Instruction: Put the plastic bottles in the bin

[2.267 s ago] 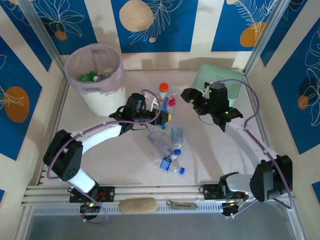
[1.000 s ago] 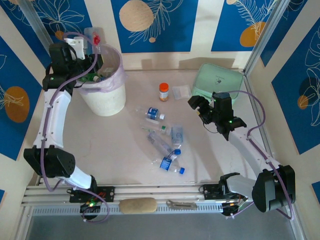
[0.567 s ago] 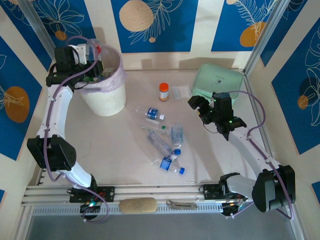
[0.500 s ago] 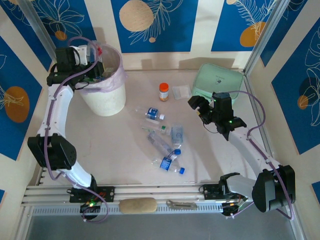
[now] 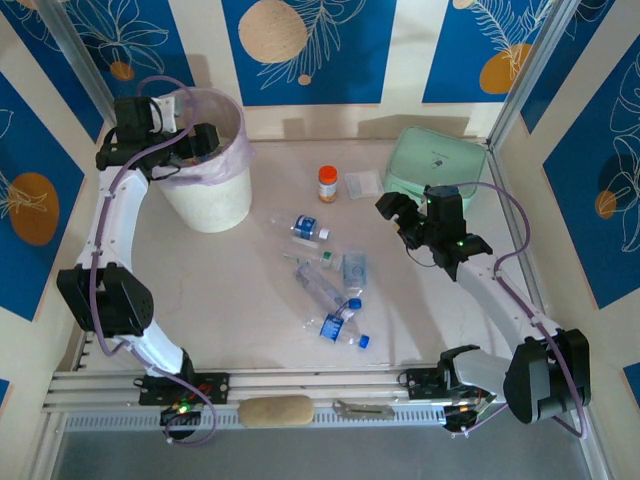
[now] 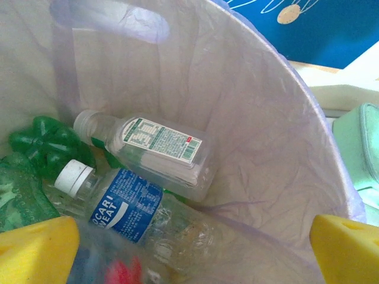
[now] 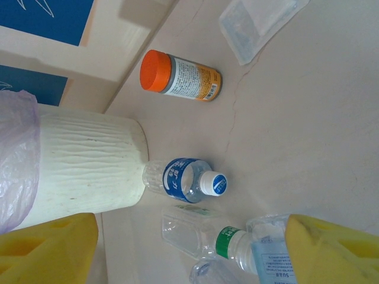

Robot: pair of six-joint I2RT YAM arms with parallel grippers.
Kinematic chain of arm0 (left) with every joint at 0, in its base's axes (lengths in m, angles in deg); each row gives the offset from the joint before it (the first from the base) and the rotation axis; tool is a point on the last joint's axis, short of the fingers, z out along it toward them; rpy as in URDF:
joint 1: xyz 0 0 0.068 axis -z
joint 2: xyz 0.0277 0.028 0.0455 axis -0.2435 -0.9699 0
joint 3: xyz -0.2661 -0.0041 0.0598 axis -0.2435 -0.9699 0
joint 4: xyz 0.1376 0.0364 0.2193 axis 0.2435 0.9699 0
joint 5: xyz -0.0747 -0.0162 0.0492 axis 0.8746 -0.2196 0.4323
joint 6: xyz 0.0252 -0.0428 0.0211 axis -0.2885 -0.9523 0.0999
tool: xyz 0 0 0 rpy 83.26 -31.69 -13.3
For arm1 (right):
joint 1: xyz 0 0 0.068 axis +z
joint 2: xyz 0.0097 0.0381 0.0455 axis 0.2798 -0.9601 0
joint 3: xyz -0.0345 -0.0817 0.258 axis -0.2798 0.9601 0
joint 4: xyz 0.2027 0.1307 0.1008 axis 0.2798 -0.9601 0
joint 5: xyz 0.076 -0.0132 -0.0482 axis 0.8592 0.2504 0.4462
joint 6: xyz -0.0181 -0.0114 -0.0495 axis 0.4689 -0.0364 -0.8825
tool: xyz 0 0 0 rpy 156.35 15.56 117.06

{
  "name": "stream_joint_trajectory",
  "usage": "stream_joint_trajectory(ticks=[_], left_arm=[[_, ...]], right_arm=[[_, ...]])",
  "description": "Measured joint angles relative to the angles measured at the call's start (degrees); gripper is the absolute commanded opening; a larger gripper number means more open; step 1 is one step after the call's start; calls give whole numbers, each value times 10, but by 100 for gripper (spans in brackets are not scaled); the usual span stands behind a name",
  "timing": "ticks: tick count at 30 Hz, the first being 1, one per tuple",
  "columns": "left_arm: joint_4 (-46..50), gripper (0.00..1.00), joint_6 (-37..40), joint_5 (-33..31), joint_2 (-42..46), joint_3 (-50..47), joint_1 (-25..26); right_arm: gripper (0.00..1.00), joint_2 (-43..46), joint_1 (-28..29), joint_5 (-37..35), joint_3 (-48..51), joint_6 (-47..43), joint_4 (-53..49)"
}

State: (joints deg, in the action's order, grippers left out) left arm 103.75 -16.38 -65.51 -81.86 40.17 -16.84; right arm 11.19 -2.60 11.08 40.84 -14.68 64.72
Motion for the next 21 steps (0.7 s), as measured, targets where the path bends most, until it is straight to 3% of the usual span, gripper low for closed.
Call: stream_joint_trajectory(ticks=[12, 21], left_arm=[[-125, 100, -77, 61, 161, -125, 17], [-234, 100, -143, 58, 255, -354, 149]], right_arm=[[83, -61, 30, 4, -12, -5, -13], [84, -130, 75, 9, -104, -77, -99]])
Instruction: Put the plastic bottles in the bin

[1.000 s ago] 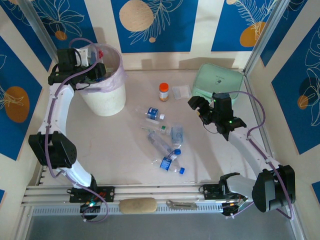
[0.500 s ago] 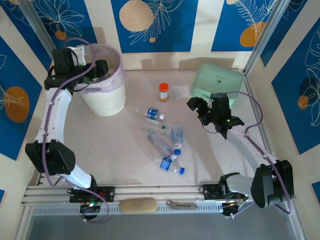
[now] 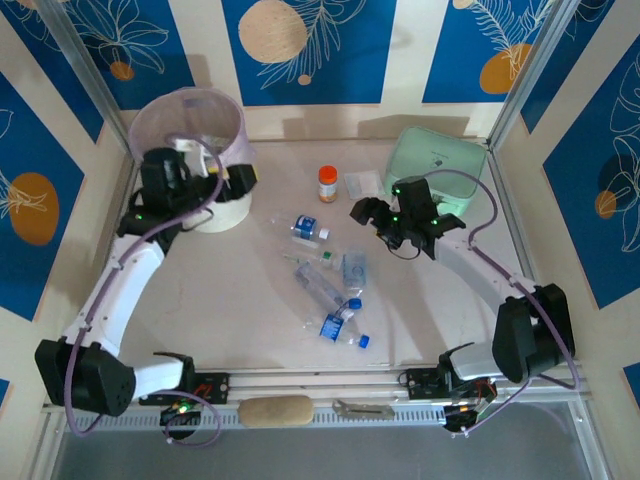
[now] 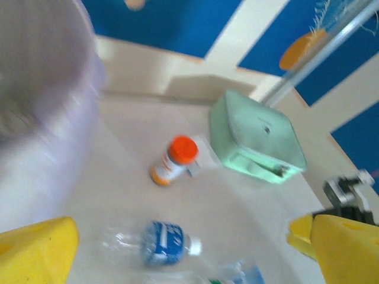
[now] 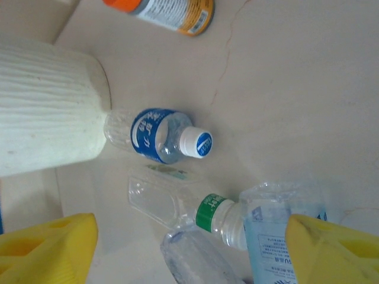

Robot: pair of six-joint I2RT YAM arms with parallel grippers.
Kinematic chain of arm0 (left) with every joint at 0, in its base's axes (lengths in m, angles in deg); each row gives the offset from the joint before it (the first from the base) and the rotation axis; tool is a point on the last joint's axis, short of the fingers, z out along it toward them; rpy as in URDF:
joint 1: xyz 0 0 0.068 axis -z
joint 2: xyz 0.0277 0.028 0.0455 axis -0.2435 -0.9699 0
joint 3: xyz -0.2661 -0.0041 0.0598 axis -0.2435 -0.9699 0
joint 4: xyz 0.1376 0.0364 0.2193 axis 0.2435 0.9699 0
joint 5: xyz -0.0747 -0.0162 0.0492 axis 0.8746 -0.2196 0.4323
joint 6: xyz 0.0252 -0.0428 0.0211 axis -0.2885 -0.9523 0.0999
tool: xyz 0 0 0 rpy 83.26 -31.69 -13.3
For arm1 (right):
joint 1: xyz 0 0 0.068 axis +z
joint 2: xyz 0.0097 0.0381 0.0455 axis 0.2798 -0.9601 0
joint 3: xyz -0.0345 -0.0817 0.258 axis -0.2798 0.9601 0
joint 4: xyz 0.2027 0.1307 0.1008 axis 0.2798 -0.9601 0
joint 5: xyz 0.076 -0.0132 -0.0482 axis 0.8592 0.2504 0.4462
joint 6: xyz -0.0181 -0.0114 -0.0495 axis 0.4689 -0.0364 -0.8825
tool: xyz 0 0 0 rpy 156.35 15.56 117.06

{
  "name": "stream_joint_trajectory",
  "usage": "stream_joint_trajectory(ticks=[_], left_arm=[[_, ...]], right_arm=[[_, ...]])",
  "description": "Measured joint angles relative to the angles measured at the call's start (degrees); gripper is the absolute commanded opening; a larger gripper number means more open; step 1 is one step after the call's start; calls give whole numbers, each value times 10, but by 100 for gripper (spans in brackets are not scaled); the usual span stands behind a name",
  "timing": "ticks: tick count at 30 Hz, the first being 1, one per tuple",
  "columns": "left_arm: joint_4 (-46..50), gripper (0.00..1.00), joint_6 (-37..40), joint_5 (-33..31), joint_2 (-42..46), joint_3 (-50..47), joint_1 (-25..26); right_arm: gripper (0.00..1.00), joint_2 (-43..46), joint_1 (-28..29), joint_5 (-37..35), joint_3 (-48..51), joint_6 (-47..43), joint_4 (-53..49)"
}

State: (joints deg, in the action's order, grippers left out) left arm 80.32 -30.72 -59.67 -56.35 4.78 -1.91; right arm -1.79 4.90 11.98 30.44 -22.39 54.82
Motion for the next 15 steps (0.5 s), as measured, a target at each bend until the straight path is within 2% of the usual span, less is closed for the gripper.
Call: stream_joint_trajectory(ticks=[8, 15], left_arm=[[-120, 100, -94, -42, 18, -165, 121], [-191, 100, -129, -71, -28, -185, 164]], right_arm=[[85, -87, 27, -7, -105, -112, -133], [85, -154, 61, -38, -133, -153, -216]])
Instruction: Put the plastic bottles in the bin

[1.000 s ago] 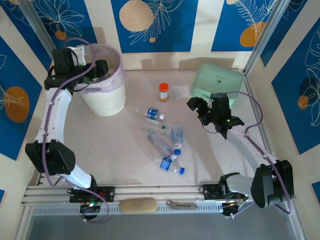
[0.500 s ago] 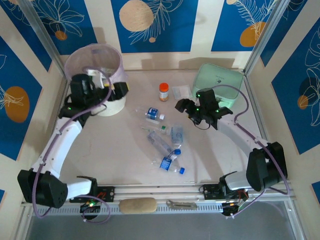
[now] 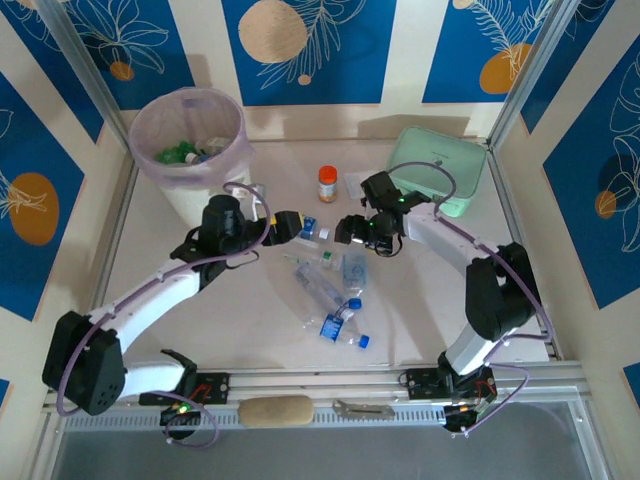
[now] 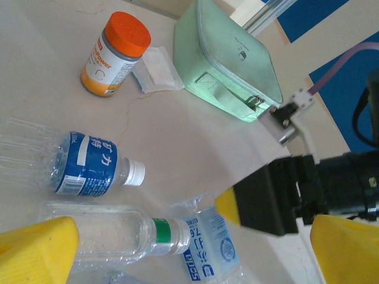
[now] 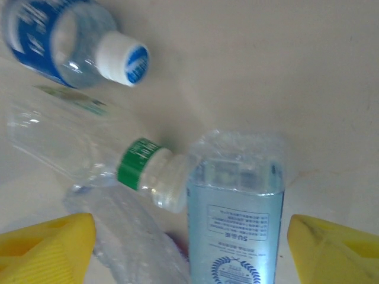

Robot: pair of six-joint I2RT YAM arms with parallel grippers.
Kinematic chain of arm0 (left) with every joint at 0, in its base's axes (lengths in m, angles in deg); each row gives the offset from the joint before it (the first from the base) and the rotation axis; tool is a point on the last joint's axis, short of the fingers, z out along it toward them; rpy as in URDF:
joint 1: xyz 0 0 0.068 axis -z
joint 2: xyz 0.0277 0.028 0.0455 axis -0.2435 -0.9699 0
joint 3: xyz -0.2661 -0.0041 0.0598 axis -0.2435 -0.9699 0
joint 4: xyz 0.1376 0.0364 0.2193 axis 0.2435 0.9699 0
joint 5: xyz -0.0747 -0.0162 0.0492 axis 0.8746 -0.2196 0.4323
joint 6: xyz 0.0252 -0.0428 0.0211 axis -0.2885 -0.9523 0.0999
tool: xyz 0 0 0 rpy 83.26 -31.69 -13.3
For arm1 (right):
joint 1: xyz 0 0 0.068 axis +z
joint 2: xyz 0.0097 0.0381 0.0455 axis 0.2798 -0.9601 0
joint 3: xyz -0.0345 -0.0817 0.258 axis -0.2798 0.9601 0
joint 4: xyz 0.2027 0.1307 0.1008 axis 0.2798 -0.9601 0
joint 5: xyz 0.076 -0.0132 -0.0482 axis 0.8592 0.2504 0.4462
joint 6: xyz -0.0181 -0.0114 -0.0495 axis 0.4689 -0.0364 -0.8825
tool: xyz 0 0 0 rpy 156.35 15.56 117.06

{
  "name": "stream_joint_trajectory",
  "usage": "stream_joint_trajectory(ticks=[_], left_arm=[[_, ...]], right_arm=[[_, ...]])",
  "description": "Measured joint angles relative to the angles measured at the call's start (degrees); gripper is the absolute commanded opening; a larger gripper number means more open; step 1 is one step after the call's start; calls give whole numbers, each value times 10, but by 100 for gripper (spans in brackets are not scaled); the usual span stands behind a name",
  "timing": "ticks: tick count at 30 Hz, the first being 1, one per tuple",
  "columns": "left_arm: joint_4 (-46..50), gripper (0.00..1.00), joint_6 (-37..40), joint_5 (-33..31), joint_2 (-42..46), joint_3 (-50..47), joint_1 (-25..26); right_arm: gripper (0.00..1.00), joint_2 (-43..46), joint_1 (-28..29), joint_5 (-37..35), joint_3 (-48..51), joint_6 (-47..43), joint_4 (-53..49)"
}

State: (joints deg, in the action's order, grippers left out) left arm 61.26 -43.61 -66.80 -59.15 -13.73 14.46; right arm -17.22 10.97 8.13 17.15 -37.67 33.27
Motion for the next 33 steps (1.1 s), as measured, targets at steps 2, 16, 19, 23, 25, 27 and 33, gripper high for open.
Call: stream_joint_trajectory(ticks=[2, 16, 19, 23, 25, 27, 33], left_arm=[[-16, 100, -6, -5, -13, -3, 4], [-52, 100, -26, -9, -44, -13, 9], [-52, 100, -26, -9, -44, -14, 9], [-52, 100, -26, -11, -44, -18, 9], [-52, 100, -26, -11, -44, -19, 9], [-52, 100, -26, -11, -44, -19, 9], [-52, 100, -27, -11, -44, -20, 10]], right_arm=[[85, -14, 7, -12, -4, -5, -15], [84, -95, 36, -58, -33, -15, -47], [82, -102, 38, -64, -34, -15, -48], [81, -103, 38, -76, -35, -15, -48], [79, -102, 38, -84, -35, -15, -47], [77, -102, 38, -91, -35, -13, -45], [73, -101, 38, -103, -35, -9, -43]])
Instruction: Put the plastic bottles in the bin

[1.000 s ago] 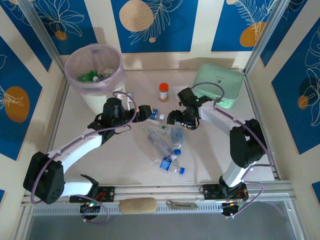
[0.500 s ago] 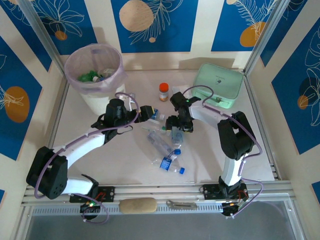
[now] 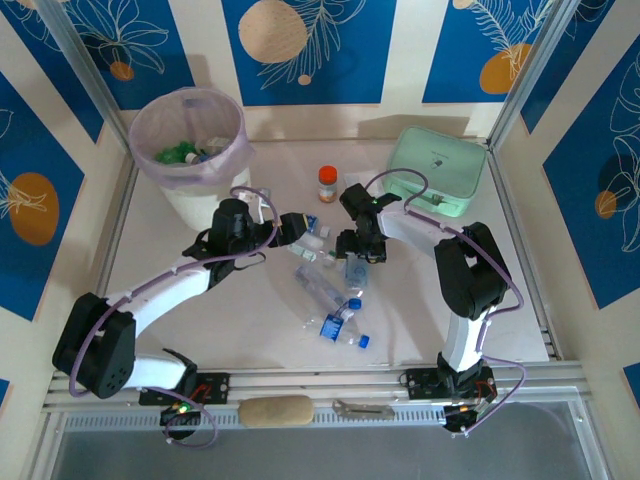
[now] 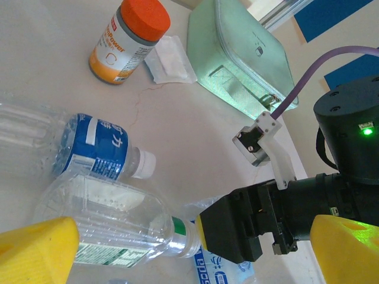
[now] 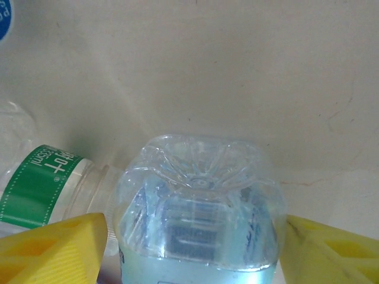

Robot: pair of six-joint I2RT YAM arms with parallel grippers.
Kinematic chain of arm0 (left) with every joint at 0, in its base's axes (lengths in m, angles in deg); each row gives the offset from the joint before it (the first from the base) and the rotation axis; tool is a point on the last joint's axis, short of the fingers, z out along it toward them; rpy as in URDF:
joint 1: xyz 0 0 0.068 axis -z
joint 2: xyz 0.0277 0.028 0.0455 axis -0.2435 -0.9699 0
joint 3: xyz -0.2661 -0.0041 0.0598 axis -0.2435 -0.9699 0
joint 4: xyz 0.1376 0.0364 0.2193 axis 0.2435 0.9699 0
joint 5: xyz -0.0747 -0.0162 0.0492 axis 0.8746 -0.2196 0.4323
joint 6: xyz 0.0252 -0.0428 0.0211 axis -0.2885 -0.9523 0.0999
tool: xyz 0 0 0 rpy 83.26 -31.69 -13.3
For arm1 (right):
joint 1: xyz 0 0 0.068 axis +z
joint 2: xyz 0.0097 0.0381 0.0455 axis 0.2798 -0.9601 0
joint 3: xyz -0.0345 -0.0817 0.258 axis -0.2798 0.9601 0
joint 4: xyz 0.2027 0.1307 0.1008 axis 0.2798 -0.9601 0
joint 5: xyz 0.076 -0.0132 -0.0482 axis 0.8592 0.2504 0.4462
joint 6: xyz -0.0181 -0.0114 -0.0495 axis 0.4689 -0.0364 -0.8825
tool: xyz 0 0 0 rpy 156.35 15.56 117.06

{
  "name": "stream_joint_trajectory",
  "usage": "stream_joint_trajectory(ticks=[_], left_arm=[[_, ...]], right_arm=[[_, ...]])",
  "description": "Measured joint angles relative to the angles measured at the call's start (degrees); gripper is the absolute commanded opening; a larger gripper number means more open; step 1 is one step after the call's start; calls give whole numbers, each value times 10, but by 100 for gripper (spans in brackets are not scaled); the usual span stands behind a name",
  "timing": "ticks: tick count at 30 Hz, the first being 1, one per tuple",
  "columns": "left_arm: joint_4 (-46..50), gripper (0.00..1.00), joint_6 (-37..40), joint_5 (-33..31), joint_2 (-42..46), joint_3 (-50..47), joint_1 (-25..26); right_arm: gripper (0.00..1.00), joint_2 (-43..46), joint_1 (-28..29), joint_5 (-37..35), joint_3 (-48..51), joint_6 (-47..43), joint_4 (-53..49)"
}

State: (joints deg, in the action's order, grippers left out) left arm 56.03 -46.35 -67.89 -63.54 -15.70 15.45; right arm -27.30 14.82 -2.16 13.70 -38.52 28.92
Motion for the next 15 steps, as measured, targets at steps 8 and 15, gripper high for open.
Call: stream_joint_trajectory(ticks=[8, 15], left_arm=[[-2, 100, 0, 0, 0, -5, 0], [-2, 100, 0, 0, 0, -6, 0]], right_arm=[[63, 3, 0, -12, 6, 5, -2], [58, 7, 0, -16, 8, 7, -2]])
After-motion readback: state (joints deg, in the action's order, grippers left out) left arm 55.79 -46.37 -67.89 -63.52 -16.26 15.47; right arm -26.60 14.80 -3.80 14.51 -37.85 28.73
